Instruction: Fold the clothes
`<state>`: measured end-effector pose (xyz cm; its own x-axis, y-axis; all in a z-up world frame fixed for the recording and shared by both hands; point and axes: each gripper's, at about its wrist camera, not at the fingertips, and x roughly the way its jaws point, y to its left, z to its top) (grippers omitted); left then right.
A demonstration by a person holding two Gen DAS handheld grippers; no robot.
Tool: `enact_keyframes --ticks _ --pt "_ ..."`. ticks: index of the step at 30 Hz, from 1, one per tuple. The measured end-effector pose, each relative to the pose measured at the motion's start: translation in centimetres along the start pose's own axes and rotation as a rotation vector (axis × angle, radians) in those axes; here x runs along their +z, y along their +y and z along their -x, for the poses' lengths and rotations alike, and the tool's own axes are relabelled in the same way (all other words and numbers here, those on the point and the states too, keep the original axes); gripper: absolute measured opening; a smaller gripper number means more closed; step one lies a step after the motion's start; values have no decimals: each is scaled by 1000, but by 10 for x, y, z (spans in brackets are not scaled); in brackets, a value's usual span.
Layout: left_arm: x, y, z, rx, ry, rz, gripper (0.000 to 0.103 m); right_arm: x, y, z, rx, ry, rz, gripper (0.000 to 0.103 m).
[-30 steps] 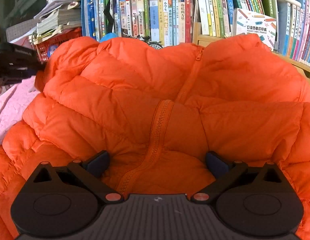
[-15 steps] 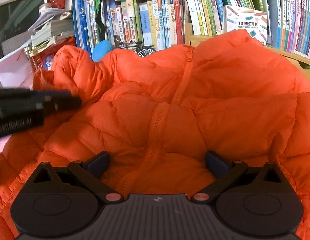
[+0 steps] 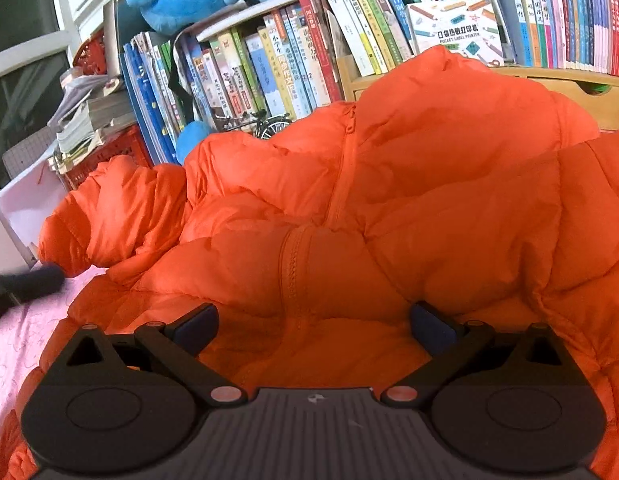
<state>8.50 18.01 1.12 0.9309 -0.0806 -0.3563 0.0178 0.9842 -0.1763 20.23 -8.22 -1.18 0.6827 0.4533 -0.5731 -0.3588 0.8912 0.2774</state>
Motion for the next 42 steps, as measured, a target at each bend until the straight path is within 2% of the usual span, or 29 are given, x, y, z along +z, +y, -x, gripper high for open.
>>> enact_keyframes --ticks 2,3,7,9,10,12,13,15,20,22,26,29,30,31,32,35,42 --pt "6 29 0 108 -61 128 74 0 0 0 -1 1 3 103" --pt "7 38 -4 124 -57 181 78 -1 0 0 -2 2 6 103" --pt "7 66 -31 106 24 369 82 -1 0 -1 -5 5 13 103" --pt "4 66 -43 90 46 418 82 -1 1 -1 -6 5 15 103" --pt "2 65 -49 81 55 437 80 -1 1 -1 -6 6 15 103" --pt "-1 62 -58 58 62 463 58 -1 1 0 -6 6 16 103" --pt "-3 58 -58 42 54 461 42 0 1 0 -6 6 15 103" --pt "-4 47 -55 34 36 425 39 0 1 0 -5 6 14 103" --pt "-7 10 -49 67 20 144 39 -1 3 0 -9 5 11 103" --pt "-8 0 -53 79 27 77 41 -1 4 0 -9 5 10 103" --pt "-6 -7 -65 108 34 56 63 -1 4 0 -9 5 10 103" --pt "-2 -4 -71 158 -3 93 66 0 4 1 -10 5 10 103" --pt "-1 -3 -71 173 -20 105 65 0 4 1 -11 5 11 103" --pt "0 -3 -71 188 -38 116 57 0 4 1 -11 6 11 103" --pt "2 -2 -70 203 -55 127 43 0 4 0 -12 6 11 103" --pt "5 -3 -68 209 -66 102 37 0 4 0 -13 6 12 103" --pt "2 -17 -67 198 -36 8 32 -1 5 0 -14 6 11 103"
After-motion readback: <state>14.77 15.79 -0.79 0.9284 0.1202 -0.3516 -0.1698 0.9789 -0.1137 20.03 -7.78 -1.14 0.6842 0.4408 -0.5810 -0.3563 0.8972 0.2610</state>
